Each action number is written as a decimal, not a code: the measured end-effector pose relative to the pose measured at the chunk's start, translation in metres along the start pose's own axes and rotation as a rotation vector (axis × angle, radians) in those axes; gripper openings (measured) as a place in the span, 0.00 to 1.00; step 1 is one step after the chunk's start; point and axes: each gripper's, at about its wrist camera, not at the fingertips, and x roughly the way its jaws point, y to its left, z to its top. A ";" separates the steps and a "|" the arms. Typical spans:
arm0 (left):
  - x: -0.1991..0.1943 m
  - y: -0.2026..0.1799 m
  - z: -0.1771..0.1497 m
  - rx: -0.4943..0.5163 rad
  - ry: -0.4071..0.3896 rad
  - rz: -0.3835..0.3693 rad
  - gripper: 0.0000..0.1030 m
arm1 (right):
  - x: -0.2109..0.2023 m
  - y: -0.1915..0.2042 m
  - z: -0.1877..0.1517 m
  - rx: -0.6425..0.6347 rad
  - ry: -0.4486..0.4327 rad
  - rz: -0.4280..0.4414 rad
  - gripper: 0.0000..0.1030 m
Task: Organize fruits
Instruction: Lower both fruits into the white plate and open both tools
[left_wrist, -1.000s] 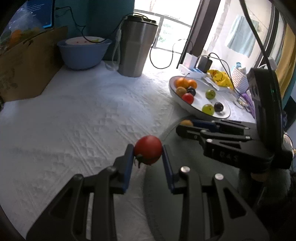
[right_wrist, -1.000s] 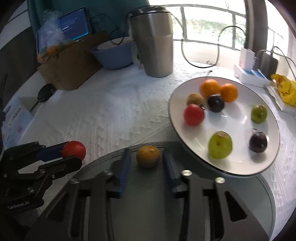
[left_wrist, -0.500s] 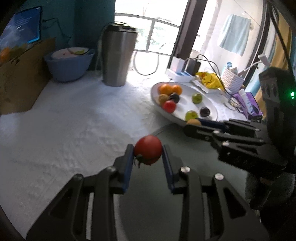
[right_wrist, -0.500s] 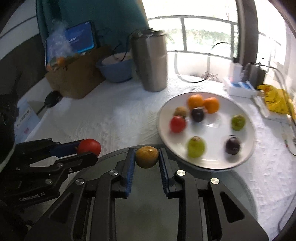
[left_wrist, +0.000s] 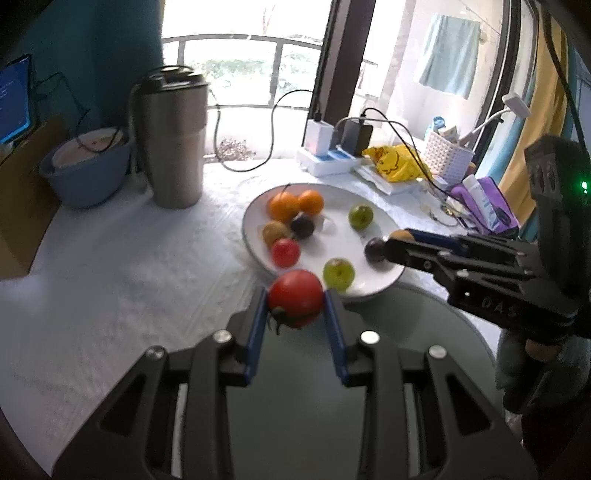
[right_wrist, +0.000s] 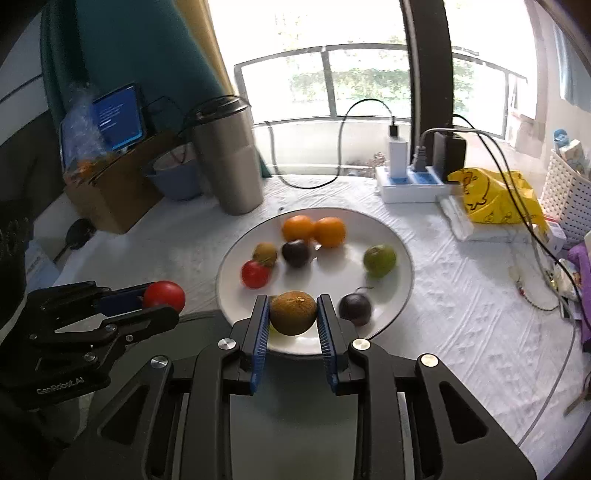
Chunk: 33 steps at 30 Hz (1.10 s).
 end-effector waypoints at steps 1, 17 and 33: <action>0.005 -0.002 0.003 0.004 0.002 -0.001 0.31 | 0.001 -0.003 0.001 0.003 -0.003 -0.002 0.27; 0.054 -0.008 0.024 0.006 0.066 -0.020 0.32 | 0.037 -0.029 0.011 0.028 0.024 -0.012 0.27; 0.023 -0.010 0.021 -0.021 0.025 0.013 0.52 | 0.011 -0.019 0.014 0.014 -0.017 -0.029 0.38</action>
